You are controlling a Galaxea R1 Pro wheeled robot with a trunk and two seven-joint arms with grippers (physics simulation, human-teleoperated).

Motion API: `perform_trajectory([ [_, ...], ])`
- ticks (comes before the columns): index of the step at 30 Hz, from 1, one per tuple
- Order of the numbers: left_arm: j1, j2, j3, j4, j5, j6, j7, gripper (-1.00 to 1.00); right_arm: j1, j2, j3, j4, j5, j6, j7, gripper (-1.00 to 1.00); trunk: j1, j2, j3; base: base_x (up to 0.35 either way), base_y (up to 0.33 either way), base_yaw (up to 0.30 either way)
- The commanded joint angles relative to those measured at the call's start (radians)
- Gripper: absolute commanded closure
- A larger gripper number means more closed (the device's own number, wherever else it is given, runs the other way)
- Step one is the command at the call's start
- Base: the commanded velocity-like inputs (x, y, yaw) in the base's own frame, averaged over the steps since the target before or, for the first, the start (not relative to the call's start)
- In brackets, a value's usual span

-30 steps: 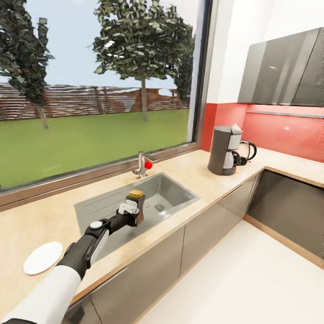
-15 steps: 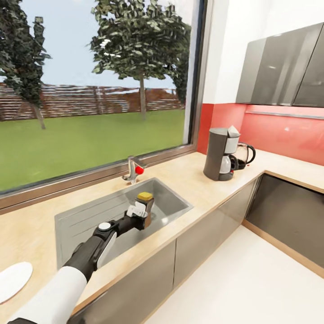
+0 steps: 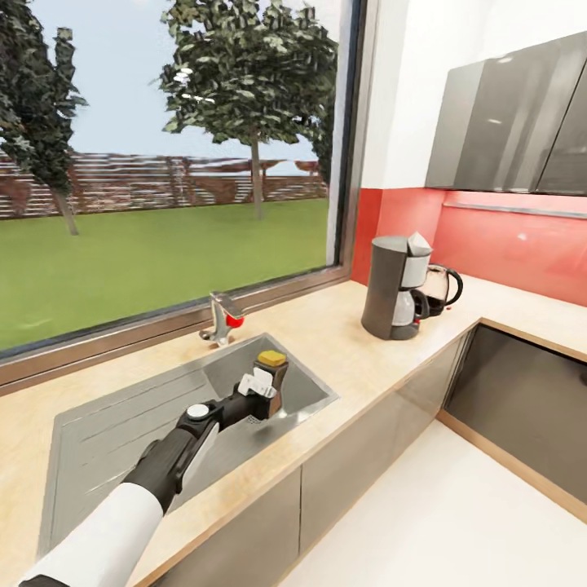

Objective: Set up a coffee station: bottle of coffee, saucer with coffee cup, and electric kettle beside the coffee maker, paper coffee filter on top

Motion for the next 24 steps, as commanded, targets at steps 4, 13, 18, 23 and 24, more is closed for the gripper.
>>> perform_trajectory([
  [4,-0.001,-0.003,0.001,-0.004,0.007,0.008,-0.003,1.0,-0.001,-0.001,0.008,0.001,-0.01,-0.004,-0.002,-1.0,0.001,-0.002,-0.002,0.278,-0.174,0.0],
  [13,-0.001,-0.01,0.004,-0.074,0.014,0.024,-0.002,1.0,-0.001,-0.001,0.009,0.002,-0.009,-0.004,-0.002,-1.0,0.001,-0.002,-0.002,0.26,-0.184,0.0],
  [18,-0.001,-0.011,0.006,-0.077,0.015,0.024,0.0,1.0,-0.001,-0.001,0.009,0.003,-0.009,-0.004,-0.002,-1.0,0.001,-0.002,-0.002,0.176,-0.234,0.0],
  [23,0.0,-0.011,0.006,-0.068,0.017,0.023,0.001,1.0,-0.001,-0.001,0.009,0.003,-0.009,-0.003,-0.002,-1.0,0.001,-0.002,-0.002,0.162,-0.243,0.0],
  [24,0.0,-0.011,0.007,-0.067,0.017,0.023,0.001,1.0,-0.001,-0.001,0.009,0.003,-0.009,-0.003,-0.002,-1.0,0.001,-0.002,-0.002,0.161,-0.244,0.0],
])
